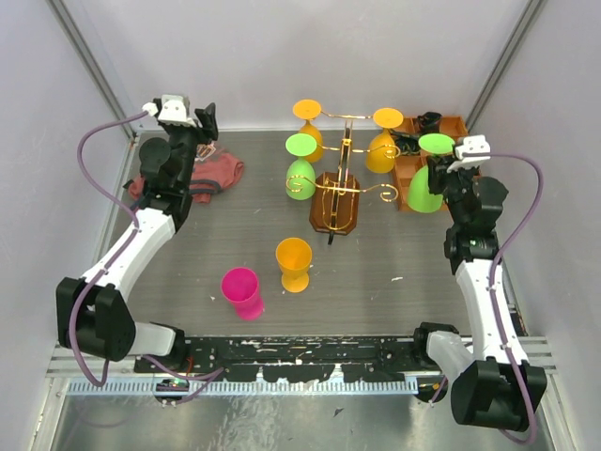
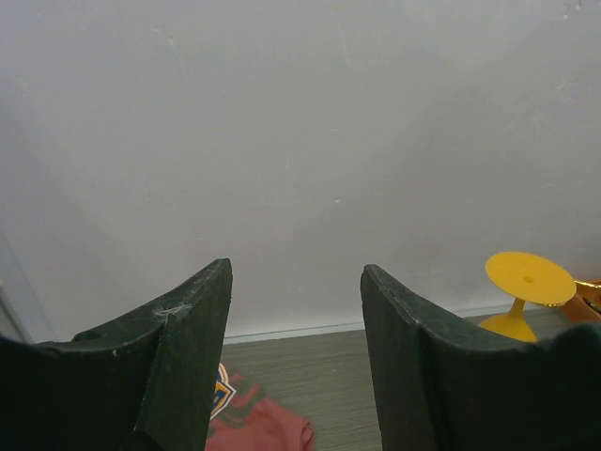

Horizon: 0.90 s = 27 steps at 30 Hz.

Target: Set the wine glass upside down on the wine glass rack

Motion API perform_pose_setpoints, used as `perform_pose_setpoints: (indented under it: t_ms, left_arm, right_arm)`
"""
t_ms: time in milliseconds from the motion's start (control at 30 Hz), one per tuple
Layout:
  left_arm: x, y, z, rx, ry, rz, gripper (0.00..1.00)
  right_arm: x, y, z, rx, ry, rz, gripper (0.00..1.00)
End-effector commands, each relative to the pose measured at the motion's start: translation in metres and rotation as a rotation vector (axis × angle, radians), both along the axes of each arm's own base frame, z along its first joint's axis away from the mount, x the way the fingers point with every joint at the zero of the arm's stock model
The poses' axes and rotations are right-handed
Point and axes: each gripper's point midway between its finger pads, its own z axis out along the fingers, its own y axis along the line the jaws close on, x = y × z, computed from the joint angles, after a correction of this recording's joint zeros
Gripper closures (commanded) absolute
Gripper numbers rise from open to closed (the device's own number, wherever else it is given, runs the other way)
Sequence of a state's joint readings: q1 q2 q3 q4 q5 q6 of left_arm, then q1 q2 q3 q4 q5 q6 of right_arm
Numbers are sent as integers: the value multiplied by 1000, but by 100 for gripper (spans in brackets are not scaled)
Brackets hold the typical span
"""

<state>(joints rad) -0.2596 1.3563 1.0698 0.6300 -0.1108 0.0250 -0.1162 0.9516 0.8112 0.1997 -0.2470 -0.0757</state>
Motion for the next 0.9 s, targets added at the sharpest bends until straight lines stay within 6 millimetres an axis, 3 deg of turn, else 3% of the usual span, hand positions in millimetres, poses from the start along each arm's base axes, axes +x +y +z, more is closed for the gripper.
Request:
perform_pose_setpoints:
  t_ms: [0, 267, 533, 867]
  left_arm:
    - [4, -1, 17, -26, -33, -17, 36]
    - [13, -5, 9, -27, -26, -27, 36]
    - [21, -7, 2, -20, -15, -24, 37]
    - [23, -5, 16, 0, -55, -10, 39]
  right_arm:
    - [-10, 19, 37, -34, -215, 123, 99]
    - [-7, 47, 14, 27, -207, 297, 99]
    - [2, 55, -4, 24, -154, 357, 99]
    - [4, 60, -28, 24, -111, 397, 99]
